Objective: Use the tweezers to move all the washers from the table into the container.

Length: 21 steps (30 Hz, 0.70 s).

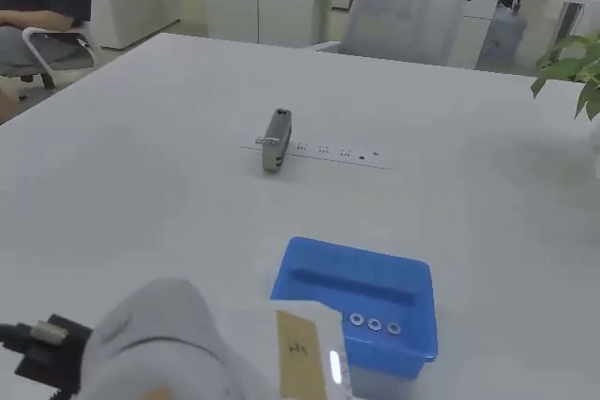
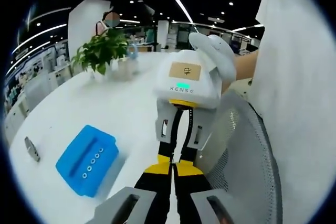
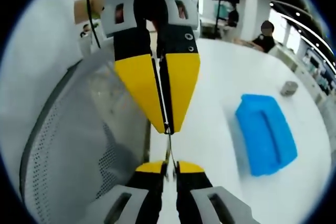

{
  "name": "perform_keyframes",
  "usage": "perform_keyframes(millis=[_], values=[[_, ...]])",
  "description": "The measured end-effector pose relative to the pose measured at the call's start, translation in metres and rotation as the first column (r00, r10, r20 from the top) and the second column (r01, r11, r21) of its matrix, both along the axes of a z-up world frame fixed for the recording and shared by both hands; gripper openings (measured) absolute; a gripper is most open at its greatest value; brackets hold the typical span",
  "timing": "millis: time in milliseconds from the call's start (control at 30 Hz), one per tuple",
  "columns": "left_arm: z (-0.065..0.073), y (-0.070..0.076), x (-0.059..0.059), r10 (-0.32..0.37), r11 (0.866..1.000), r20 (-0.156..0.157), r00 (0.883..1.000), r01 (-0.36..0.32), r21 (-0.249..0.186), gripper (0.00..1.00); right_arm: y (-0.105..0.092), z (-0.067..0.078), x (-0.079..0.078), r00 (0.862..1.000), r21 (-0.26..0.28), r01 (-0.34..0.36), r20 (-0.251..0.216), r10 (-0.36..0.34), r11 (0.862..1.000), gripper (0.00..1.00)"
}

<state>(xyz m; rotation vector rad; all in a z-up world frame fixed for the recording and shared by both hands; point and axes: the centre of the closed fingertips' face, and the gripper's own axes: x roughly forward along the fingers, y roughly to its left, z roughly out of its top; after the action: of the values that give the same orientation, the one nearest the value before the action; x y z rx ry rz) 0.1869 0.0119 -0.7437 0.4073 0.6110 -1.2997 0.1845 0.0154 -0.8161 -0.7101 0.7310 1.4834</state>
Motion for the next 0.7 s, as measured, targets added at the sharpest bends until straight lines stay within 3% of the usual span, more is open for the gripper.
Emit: perform_keyframes(millis=[33,167,367,467,700], values=[[-0.004,0.004,0.003,0.006,1.000,0.011,1.000,-0.006,0.021,0.00,0.000,-0.002,0.002,1.000,-0.007,-0.002,0.006,0.002,1.000,0.04],[-0.011,0.013,0.009,0.028,0.999,0.005,1.000,-0.028,0.029,0.00,0.003,-0.006,0.011,1.000,-0.019,-0.003,0.023,0.003,1.000,0.05],[-0.027,0.025,0.011,0.048,0.996,-0.020,0.999,-0.046,0.073,0.00,0.009,-0.017,0.014,0.999,-0.036,-0.025,0.035,0.026,0.999,0.05],[-0.032,0.032,0.013,0.054,0.992,-0.018,0.998,-0.052,0.112,0.00,0.012,-0.020,0.015,1.000,-0.011,-0.008,0.022,0.009,1.000,0.05],[-0.043,0.043,0.010,0.057,0.986,-0.048,0.997,-0.049,0.158,0.00,0.017,-0.024,0.015,0.999,0.039,0.026,-0.026,-0.025,0.999,0.06]])
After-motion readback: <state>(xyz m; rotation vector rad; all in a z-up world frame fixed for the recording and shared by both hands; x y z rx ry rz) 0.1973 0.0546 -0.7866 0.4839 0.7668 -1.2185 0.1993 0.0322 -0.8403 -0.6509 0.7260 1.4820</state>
